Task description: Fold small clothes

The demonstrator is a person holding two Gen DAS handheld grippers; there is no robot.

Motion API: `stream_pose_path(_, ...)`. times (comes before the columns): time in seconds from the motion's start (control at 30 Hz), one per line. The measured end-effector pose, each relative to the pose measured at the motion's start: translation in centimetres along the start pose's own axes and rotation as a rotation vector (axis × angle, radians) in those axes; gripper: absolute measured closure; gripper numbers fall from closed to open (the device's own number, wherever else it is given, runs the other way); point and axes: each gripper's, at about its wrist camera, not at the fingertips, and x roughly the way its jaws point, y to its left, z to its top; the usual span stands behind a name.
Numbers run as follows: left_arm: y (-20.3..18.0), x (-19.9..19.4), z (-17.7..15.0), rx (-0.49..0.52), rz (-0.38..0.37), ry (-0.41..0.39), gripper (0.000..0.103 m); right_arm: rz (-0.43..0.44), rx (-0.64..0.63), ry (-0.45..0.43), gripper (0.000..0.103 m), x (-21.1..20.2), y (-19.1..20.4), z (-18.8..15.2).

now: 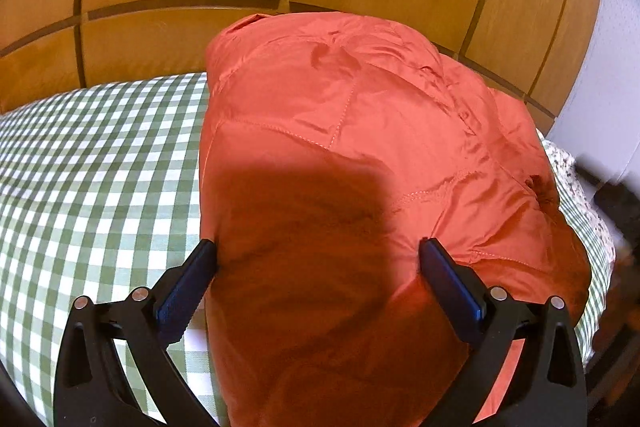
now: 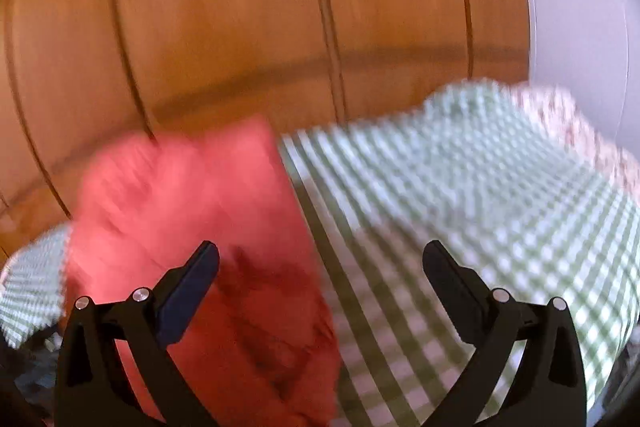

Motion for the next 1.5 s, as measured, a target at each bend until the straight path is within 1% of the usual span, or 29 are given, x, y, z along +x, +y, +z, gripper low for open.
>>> stream_pose_path(0.03,0.0,0.0,-0.1,0.002,0.004,-0.004,0.003,0.015,-0.037,-0.017,0.002,-0.1,1.1,0.9)
stream_pose_path(0.1,-0.2,0.0,-0.2,0.002,0.01,-0.011,0.003,0.031,-0.113,0.001,0.002,1.2,3.2,2.1)
stream_pose_path(0.17,-0.2,-0.1,-0.3,-0.001,0.01,-0.009,0.003,0.033,-0.208,0.057,0.002,4.2,5.5,2.4)
stream_pose_path(0.2,-0.1,-0.1,-0.2,-0.001,0.008,-0.005,0.003,0.03,-0.253,0.096,0.002,6.3,6.4,2.2)
stream_pose_path(0.27,0.0,-0.2,0.0,-0.002,-0.005,0.014,0.003,-0.019,-0.292,0.154,0.002,9.4,6.8,1.6)
stream_pose_path(0.3,0.1,-0.3,0.1,0.0,-0.016,0.02,0.003,-0.042,-0.285,0.196,0.002,11.5,6.2,0.9)
stream_pose_path(0.37,0.0,-0.7,0.7,0.015,-0.042,0.032,0.003,-0.017,-0.194,0.227,0.002,13.2,4.4,0.3)
stream_pose_path(0.43,-0.1,-1.3,1.9,0.029,-0.044,0.031,0.003,0.02,-0.084,0.259,0.002,14.2,2.4,-0.4)
stream_pose_path(0.5,-0.1,-1.5,3.7,0.03,-0.024,-0.001,0.003,0.044,-0.041,0.263,0.002,14.3,1.3,-0.9)
stream_pose_path(0.53,0.1,-1.5,5.0,0.016,-0.026,-0.015,0.003,0.051,-0.033,0.26,0.002,14.1,1.0,-1.0)
stream_pose_path(0.6,0.0,-0.8,7.2,-0.003,-0.042,-0.012,0.003,0.052,-0.028,0.248,0.002,14.0,0.9,-1.3)
stream_pose_path(0.67,-0.8,0.4,9.8,-0.001,-0.031,0.011,0.003,0.048,-0.031,0.236,0.002,13.6,1.0,-1.4)
stream_pose_path(0.73,-2.3,2.6,12.0,0.066,0.018,0.049,0.003,0.045,-0.03,0.225,0.002,13.3,1.3,-1.4)
stream_pose_path(0.77,-2.6,3.9,12.8,0.092,0.053,0.062,0.003,0.046,-0.027,0.222,0.002,13.1,1.3,-1.2)
stream_pose_path(0.8,-2.7,6.0,13.6,0.122,0.107,0.093,0.003,0.047,-0.024,0.22,0.002,13.2,1.3,-1.2)
stream_pose_path(0.83,-2.6,7.6,13.9,0.131,0.134,0.12,0.003,0.045,-0.017,0.219,0.002,13.2,1.2,-1.2)
stream_pose_path(0.9,-1.8,10.3,14.0,0.129,0.179,0.144,0.003,0.049,0.005,0.223,0.002,13.4,0.8,-1.3)
stream_pose_path(1.0,-1.1,12.5,13.1,0.128,0.209,0.153,0.003,0.062,0.022,0.237,0.002,13.8,0.7,-1.2)
stream_pose_path(1.1,-0.3,13.5,13.0,0.124,0.218,0.155,0.003,0.068,0.024,0.255,0.002,14.6,0.8,-1.2)
stream_pose_path(1.17,0.0,13.6,13.0,0.124,0.212,0.156,0.003,0.074,0.023,0.255,0.002,14.6,0.8,-1.3)
stream_pose_path(1.27,0.0,12.0,12.5,0.129,0.203,0.126,0.003,0.085,0.022,0.247,0.002,14.2,0.6,-1.5)
stream_pose_path(1.33,0.2,10.2,12.0,0.109,0.158,0.101,0.003,0.122,0.048,0.262,0.002,13.8,0.0,-1.4)
stream_pose_path(1.4,1.3,7.7,11.1,0.051,0.071,0.08,0.003,0.156,0.078,0.284,0.002,13.1,-0.8,-1.2)
stream_pose_path(1.47,2.9,5.3,9.8,-0.024,-0.022,0.06,0.003,0.184,0.111,0.289,0.002,11.6,-1.7,-1.1)
stream_pose_path(1.5,4.1,4.1,9.0,-0.077,-0.066,0.055,0.003,0.198,0.127,0.287,0.002,10.5,-2.2,-1.1)
